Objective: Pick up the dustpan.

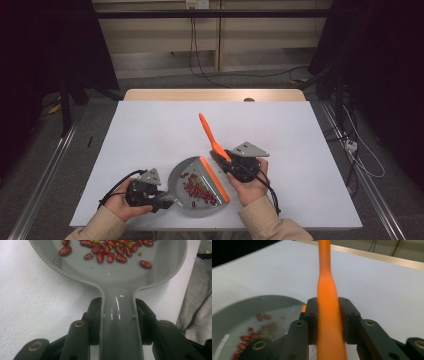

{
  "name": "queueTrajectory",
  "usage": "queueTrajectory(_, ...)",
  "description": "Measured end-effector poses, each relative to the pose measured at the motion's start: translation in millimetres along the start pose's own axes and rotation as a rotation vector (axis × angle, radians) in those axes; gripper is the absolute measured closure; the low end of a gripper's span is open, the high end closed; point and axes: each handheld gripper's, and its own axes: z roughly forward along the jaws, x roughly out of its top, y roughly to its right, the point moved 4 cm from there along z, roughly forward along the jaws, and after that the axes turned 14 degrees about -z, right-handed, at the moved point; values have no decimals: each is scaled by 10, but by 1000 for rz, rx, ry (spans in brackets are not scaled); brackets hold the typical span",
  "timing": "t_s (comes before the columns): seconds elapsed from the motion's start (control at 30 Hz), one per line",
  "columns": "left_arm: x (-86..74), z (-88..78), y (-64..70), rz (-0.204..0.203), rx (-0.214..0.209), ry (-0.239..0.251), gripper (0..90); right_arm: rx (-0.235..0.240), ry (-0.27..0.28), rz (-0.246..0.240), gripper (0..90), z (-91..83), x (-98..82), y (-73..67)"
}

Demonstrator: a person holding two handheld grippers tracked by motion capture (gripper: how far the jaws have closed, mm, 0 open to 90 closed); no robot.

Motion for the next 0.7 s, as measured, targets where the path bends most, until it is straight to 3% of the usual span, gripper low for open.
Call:
queueTrajectory(0.13,15,7,7,-5,1,-2,624,-35,-37,-28,716,44,-114,65)
queueTrajectory(0.23,36,20,6,0,4,-6,625,-37,-30,-38,715,61,-150,2)
queueTrajectory(0.33,53,43,11,-11,4,1,625,-21,-24,-51,712,76,-129,-130)
queueTrajectory(0.43,60,45,15,-8,4,-5,624,35,-3,-15,713,90,-81,-250)
queueTrajectory(0.5,58,42,17,-10,5,-1,623,44,14,-37,714,96,-30,-321)
queueTrajectory(0.6,53,58,10,-11,1,9,620,102,50,23,715,86,53,-365)
queueTrajectory(0.7,52,58,13,-11,2,17,624,92,67,3,715,63,111,-358)
